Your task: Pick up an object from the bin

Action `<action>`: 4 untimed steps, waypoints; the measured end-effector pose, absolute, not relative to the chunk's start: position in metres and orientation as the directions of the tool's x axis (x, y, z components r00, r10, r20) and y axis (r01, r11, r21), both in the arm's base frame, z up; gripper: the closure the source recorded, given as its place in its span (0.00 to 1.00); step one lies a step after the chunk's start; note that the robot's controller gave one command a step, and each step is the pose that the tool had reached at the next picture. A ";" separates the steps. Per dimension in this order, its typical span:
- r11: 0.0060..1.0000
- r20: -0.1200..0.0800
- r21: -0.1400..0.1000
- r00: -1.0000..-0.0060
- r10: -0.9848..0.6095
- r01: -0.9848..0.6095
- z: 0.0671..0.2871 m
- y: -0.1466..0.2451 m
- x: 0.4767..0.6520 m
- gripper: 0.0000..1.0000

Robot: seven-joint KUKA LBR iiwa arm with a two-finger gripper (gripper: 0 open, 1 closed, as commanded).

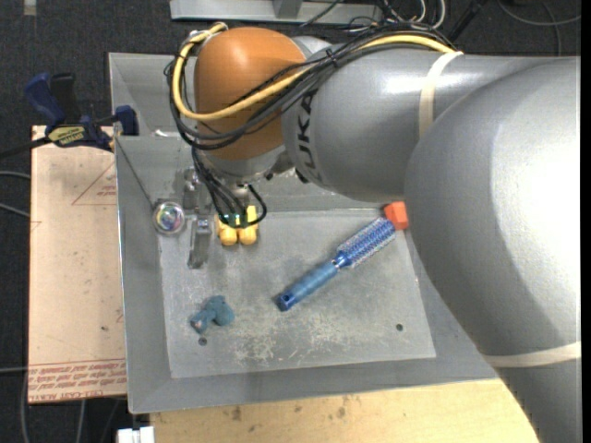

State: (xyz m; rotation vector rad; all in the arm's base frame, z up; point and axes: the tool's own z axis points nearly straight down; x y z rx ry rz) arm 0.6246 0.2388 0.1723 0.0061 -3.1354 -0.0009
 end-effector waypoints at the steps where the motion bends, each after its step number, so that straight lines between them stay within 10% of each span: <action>1: 0.993 0.004 -0.001 -0.993 -0.118 -0.118 0.091 0.202 0.649 0.00; 2: 0.987 0.002 0.002 -0.987 -0.164 -0.164 0.116 0.219 0.584 0.00; 3: 0.990 0.009 0.000 -0.990 -0.143 -0.143 0.066 0.199 0.527 0.00; 4: 0.990 -0.001 0.002 -0.990 -0.140 -0.140 0.070 0.200 0.531 1.00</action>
Offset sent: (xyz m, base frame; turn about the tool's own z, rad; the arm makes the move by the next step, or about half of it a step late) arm 0.0245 -0.0347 -0.0761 -0.1178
